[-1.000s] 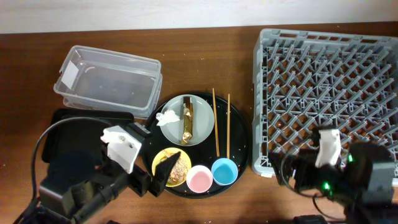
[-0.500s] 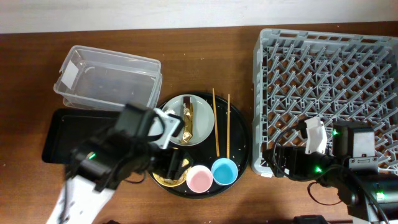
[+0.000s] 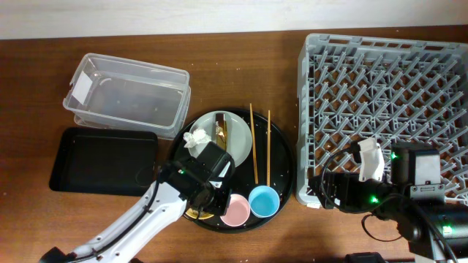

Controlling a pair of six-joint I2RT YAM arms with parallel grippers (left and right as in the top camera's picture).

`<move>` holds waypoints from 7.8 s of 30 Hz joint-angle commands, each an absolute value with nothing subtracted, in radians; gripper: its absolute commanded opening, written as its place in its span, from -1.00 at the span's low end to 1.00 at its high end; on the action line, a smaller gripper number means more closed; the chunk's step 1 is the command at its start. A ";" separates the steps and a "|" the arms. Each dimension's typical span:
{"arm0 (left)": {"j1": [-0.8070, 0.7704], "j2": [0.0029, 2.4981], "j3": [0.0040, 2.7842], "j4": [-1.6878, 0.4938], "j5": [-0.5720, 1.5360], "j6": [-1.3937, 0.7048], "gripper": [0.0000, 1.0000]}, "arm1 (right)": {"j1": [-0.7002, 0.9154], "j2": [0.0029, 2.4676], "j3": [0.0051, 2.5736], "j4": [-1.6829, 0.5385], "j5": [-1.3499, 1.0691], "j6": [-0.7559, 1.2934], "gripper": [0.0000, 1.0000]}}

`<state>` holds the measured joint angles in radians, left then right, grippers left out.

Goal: Sort waste into correct bins and load items into the dishwasher rack
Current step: 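Reach the left gripper to the pink cup and grasp it, then lift the pink cup and pass it to the right gripper, then place the pink cup upside down in the dish rack with right gripper, then grasp the blue cup with the left gripper and lift it, then hand the blue cup from the left gripper to the right gripper, then place the blue cup upside down in the dish rack with right gripper, then grasp the yellow bowl rim with the left gripper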

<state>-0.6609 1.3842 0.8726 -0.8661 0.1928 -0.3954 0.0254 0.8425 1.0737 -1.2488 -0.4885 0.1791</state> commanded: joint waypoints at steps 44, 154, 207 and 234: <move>-0.148 1.229 1.147 -0.952 1.510 -0.051 -0.99 | 0.340 0.866 1.090 -0.677 -0.940 0.271 0.70; -0.242 1.477 1.200 -0.743 1.574 -0.117 -1.00 | 0.232 1.011 1.253 -1.030 -0.945 0.063 0.78; -0.242 1.450 1.200 -0.841 1.100 -0.118 0.29 | -0.368 1.209 1.467 -1.451 -0.331 0.160 0.78; -0.272 1.163 1.193 -1.142 0.306 -0.231 0.31 | -0.156 0.745 1.467 -1.399 -0.340 0.135 0.97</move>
